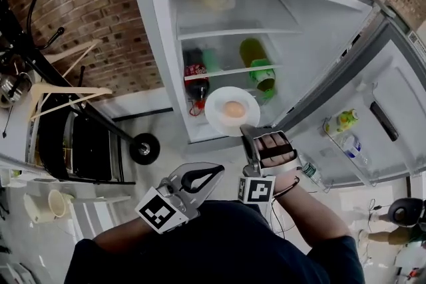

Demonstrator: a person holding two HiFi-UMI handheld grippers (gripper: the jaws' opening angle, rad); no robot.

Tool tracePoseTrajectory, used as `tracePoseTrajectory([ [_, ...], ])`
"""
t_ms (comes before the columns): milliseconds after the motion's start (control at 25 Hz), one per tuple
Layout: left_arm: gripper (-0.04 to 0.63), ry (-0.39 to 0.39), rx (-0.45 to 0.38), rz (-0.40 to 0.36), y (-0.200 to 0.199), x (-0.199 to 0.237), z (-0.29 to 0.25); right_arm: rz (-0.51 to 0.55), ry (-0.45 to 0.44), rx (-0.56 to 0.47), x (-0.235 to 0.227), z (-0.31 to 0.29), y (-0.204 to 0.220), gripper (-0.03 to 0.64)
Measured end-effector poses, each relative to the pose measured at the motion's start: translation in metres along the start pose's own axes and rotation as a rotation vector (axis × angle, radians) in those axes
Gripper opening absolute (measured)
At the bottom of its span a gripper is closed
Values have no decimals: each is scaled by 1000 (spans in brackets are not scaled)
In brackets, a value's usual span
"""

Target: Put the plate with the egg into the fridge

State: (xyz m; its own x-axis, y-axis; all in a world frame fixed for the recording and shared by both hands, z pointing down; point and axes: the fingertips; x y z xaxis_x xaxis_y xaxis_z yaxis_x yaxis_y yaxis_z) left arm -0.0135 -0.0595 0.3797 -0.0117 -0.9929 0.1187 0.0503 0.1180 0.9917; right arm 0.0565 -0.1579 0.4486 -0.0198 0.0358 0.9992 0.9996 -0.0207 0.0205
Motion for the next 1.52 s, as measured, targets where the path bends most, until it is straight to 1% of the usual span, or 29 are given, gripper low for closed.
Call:
tracePoseTrajectory([
  [120,0,-11,-13,19,-1,21,0,-3,-15,4,6,-21,-1,20],
  [240,0,-24,-16,20,-1,37,-5,5,-22,-13,10,-42,2,20],
  [400,0,-74,-21,14,-3,55,-10,26,-17,-52,12,-67,6,21],
  [480,0,-104,-24,16,-3,64,-12,26,-29,-53,19,-79,12,20],
  [640,0,-132,-32,13,-5,78,-20,33,-25,-59,23,-105,23,20],
  [880,0,-191,-41,18,-8,91,-22,28,-46,-87,35,-136,20,20],
  [1200,0,-220,-44,17,-5,98,-22,69,-67,-107,50,-164,16,20],
  [1520,0,-252,-50,29,-3,99,-14,68,-78,-115,55,-186,12,20],
])
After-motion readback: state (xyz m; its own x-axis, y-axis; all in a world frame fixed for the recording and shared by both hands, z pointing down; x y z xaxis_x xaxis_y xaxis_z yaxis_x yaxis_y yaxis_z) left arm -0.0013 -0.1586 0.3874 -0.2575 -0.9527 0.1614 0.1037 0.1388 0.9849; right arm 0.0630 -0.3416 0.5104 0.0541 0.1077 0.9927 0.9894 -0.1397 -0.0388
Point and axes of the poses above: the fingertips, and each gripper's own axes: z backward along the fingers, x to its left, y out of its underside, and after that the axes turned 15 degrees about y, right-handed
